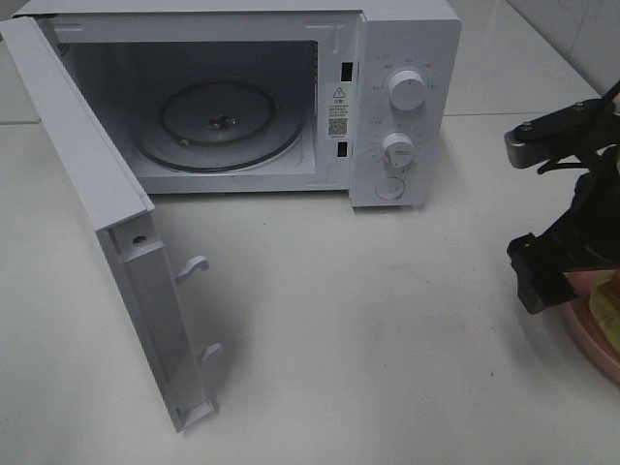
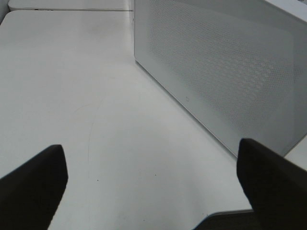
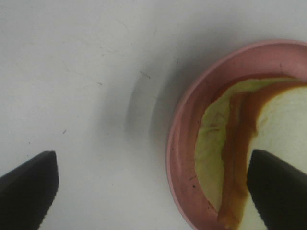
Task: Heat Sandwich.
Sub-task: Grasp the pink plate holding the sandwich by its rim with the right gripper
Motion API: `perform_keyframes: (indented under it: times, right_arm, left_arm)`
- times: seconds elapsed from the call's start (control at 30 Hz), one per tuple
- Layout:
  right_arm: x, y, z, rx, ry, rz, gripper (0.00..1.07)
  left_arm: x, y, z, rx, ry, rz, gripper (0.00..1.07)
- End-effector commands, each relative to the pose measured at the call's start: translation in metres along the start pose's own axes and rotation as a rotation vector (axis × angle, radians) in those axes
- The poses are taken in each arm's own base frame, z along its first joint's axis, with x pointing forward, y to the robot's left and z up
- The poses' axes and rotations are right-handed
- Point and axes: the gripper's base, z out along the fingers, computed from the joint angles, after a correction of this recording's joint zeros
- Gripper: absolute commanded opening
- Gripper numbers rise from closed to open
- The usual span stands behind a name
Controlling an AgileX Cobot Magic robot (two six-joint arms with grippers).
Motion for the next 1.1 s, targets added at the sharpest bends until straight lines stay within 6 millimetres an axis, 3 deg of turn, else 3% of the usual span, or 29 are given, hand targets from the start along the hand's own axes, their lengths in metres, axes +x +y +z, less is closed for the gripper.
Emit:
perform_keyframes:
  times: [0.03,0.33,1.1]
  right_arm:
    - [0.002,-0.01,0.0,-0.032,0.033,0.044,0.98]
    - [0.004,-0.027,0.009,-0.066,0.056,0.14,0.96]
    - [-0.007,-0.018,0.076,-0.09,0.202,0.124,0.92]
  left_arm:
    - [0.001,-0.001,-0.003,0.005,-0.025,-0.005,0.88]
    - [0.001,-0.001,-0.003,0.005,-0.025,-0.005,0.88]
    - [0.001,-0.001,-0.003,0.005,-0.025,-0.005,0.88]
